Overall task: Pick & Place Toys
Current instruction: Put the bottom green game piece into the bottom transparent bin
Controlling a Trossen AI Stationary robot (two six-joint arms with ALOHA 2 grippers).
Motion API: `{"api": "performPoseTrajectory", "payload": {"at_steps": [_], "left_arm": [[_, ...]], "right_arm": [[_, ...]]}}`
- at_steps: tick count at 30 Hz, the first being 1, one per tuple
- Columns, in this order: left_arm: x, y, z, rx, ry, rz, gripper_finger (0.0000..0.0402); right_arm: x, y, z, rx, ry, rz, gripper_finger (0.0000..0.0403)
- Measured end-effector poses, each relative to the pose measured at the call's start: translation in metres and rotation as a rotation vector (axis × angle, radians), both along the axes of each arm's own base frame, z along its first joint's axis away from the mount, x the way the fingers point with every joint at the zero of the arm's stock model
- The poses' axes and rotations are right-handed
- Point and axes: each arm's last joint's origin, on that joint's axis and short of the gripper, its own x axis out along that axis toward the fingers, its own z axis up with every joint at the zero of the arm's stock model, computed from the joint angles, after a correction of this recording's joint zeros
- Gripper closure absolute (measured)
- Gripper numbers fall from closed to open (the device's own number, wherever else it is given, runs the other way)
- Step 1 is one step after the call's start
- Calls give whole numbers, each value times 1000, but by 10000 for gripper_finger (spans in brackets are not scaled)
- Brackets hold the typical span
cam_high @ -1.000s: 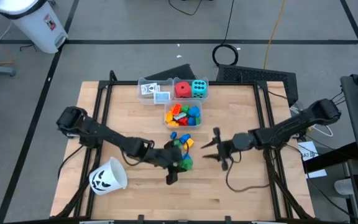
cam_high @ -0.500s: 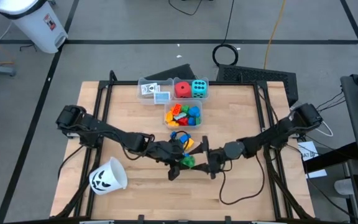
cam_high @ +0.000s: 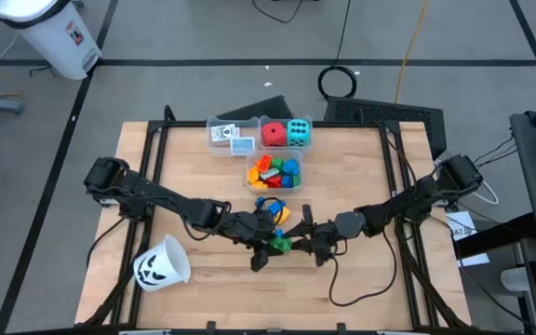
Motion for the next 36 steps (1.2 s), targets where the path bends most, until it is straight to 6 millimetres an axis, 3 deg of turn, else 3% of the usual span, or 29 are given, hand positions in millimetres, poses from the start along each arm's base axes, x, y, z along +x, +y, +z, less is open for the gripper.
{"api": "performPoseTrajectory", "payload": {"at_steps": [5, 11, 14, 18, 22, 26, 31, 36], "left_arm": [[1, 1, 1, 23, -20, -18, 217], [-2, 18, 21, 75, -100, -31, 63], [-6, 27, 31, 67, -118, -14, 15], [-12, 38, 48, 83, -174, 0, 35], [-14, 46, 54, 162, -206, -19, 65], [-14, 51, 54, 242, -219, -36, 84], [-13, 58, 52, 351, -208, -26, 91], [-13, 64, 52, 369, -201, 10, 88]], "right_arm": [[0, 1, 1, 27, 2, 23, 300], [0, -1, -1, 54, 25, -49, 300], [0, -5, -3, 36, 35, -141, 300], [-1, -12, 1, 78, 24, -313, 300], [-4, -33, 14, 235, -14, -530, 300], [-6, -66, 19, 393, 30, -599, 300], [-5, -117, 8, 580, 171, -600, 300], [-9, -152, -2, 604, 217, -720, 298]]}}
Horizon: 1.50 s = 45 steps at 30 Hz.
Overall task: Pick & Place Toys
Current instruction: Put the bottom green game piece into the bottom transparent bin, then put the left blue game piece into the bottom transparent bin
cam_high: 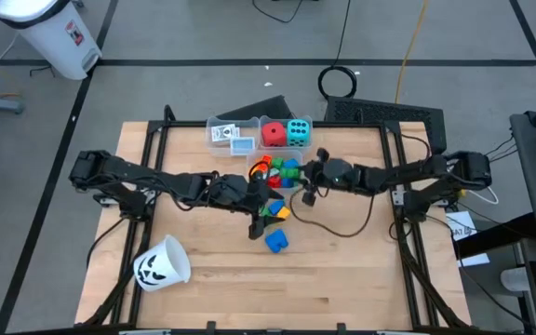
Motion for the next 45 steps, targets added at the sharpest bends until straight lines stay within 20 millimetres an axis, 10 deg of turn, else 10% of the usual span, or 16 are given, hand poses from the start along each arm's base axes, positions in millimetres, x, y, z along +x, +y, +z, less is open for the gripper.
{"api": "performPoseTrajectory", "payload": {"at_steps": [10, 27, 34, 45], "left_arm": [[0, 15, -3, 35, 31, 110, 89], [-7, 16, -16, -10, 181, 141, 92], [-23, 2, -60, -67, 383, 326, 103], [-44, -1, -138, -90, 204, 594, 106]], "right_arm": [[-6, -23, -2, -2, 32, -79, 261], [-11, -1, 24, 80, -93, 56, 67], [-20, 26, 37, 84, -91, 149, 88], [-19, 37, 39, 73, -107, 196, 112]]}}
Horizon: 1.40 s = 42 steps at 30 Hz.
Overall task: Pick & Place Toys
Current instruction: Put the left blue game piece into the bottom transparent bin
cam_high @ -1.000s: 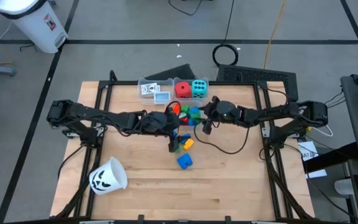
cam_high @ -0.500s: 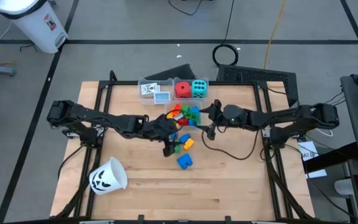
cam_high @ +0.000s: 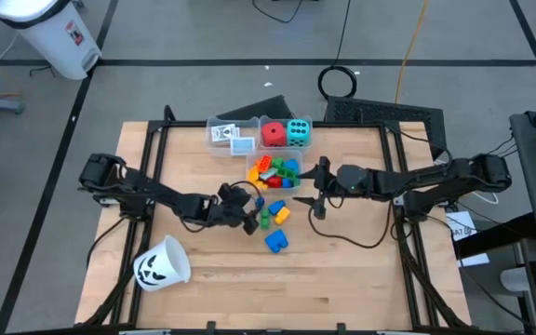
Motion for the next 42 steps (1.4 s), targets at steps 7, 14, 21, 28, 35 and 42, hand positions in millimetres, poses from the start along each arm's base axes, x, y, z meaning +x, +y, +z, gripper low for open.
{"api": "performPoseTrajectory", "payload": {"at_steps": [7, 14, 21, 28, 35, 42], "left_arm": [[13, 6, -29, 9, 26, 18, 106], [21, 12, -40, 9, -24, 55, 106], [21, 12, -43, 16, -8, 49, 161], [21, 12, -43, 19, -2, 42, 293], [21, 7, -28, -44, -37, -56, 319], [11, 5, 30, 52, -185, -96, 319]], "right_arm": [[0, 0, -1, 3, 5, 0, 117], [0, 0, -1, 4, 5, 1, 120], [0, 0, -1, 3, 6, 0, 122], [0, 0, -1, 3, 8, 0, 122], [0, 0, -1, 3, 15, 0, 122], [0, 0, -1, 2, 15, 0, 122]]}}
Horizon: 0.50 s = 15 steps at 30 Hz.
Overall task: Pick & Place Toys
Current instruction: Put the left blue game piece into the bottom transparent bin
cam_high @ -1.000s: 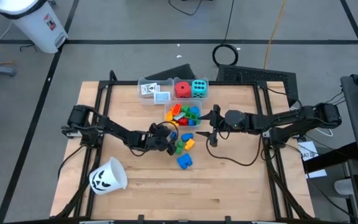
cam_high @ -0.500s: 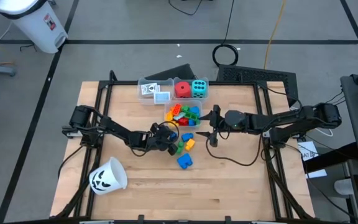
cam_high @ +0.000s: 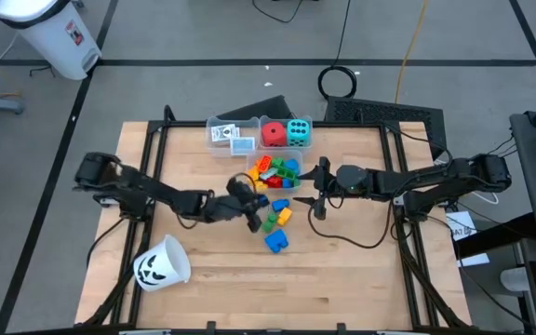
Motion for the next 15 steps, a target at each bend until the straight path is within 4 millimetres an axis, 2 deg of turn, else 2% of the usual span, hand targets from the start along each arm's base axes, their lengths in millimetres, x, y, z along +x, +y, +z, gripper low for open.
{"api": "performPoseTrajectory", "payload": {"at_steps": [4, 7, 10, 15], "left_arm": [[-10, 17, 32, 127, -64, 105, 319], [-13, 35, 41, 175, -67, 172, 319], [-13, 55, 39, 163, -56, 221, 319], [-8, 82, 15, 116, 10, 297, 319]], "right_arm": [[0, 0, 0, -1, 0, 0, 122], [0, 0, 0, 1, 0, -1, 122], [0, 0, 0, 1, 0, -1, 122], [0, 0, 0, -2, 1, 0, 124]]}}
